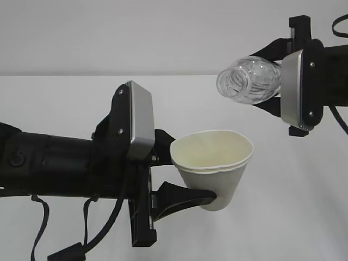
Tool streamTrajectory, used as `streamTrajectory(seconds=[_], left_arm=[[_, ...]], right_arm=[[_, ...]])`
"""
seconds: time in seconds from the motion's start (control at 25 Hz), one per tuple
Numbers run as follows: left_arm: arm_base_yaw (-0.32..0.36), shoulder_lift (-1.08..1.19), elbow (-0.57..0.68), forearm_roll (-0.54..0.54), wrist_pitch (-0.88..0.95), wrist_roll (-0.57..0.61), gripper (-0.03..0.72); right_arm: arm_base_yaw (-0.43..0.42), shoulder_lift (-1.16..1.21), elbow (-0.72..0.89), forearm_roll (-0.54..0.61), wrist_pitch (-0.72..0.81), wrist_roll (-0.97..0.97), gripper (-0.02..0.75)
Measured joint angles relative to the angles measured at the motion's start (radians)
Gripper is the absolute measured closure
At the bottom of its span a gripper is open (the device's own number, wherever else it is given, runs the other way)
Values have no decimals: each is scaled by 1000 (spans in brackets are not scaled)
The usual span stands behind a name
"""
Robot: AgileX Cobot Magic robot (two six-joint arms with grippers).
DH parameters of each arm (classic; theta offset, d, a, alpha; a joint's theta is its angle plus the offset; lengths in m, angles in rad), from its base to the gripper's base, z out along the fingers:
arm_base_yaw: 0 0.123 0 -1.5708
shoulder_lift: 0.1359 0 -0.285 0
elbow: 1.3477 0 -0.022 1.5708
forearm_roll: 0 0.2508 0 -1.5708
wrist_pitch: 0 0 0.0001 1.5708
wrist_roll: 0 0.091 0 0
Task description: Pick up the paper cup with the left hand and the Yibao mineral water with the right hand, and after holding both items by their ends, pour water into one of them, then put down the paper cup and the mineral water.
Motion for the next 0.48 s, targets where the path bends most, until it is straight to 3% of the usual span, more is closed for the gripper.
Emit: streamTrajectory(seconds=[0.48], left_arm=[[0, 0, 0, 4, -2, 0, 294]], right_arm=[[0, 0, 0, -4, 2, -124, 285]])
